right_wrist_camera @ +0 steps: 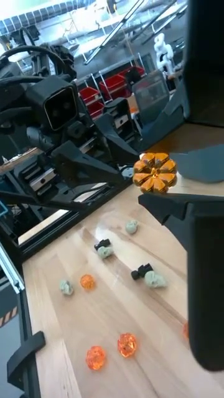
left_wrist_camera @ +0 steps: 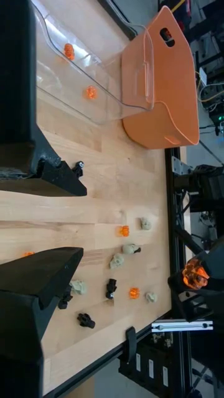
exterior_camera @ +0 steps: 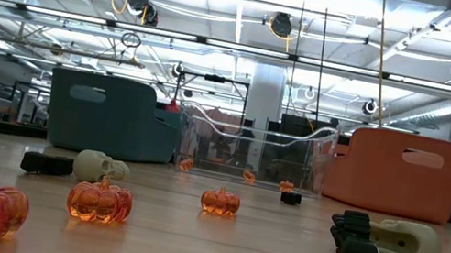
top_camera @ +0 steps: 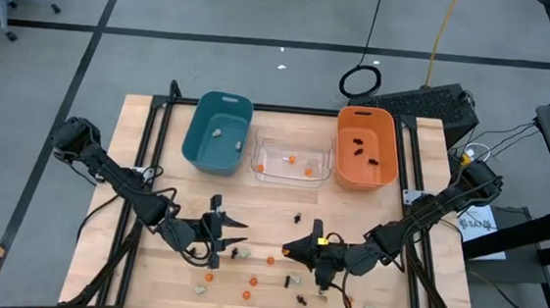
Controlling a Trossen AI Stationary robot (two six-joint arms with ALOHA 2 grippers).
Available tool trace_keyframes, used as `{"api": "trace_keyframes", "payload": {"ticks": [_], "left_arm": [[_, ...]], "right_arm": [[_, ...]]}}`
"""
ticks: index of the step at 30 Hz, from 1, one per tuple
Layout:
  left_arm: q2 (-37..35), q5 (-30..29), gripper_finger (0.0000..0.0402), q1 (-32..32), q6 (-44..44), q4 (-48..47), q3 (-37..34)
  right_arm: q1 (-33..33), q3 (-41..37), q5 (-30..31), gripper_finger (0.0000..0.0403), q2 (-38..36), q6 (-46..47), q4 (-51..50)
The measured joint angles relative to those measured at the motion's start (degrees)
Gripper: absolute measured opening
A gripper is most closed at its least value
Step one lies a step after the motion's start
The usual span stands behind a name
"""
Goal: Sort Halloween decoration
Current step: Put the orange pumpkin toy into the transparent bin
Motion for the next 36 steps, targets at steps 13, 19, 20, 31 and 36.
{"api": "trace_keyframes", "payload": {"ticks": [13, 19, 20, 31, 36], "left_arm": [[0.00, 0.00, 0.0141, 0.00, -0.02, 0.00, 0.00], [0.00, 0.00, 0.0141, 0.00, -0.02, 0.00, 0.00], [0.00, 0.00, 0.0141, 0.00, -0.02, 0.00, 0.00], [0.00, 0.00, 0.0141, 0.00, -0.01, -0.01, 0.01], [0.00, 0.55, 0.0141, 0.00, 0.14, -0.02, 0.00]], "right_arm": [[0.00, 0.04, 0.13, 0.0059, 0.00, 19.92, 6.51], [-0.23, 0.04, 0.38, 0.0059, 0.00, 35.33, 7.42], [-0.47, 0.04, 0.43, 0.0059, -0.02, 38.01, 7.40], [-2.43, 0.04, 0.26, 0.0059, -0.02, 52.33, 7.32], [-3.75, 0.04, 0.24, 0.0059, -0.05, 53.39, 9.41]]}}
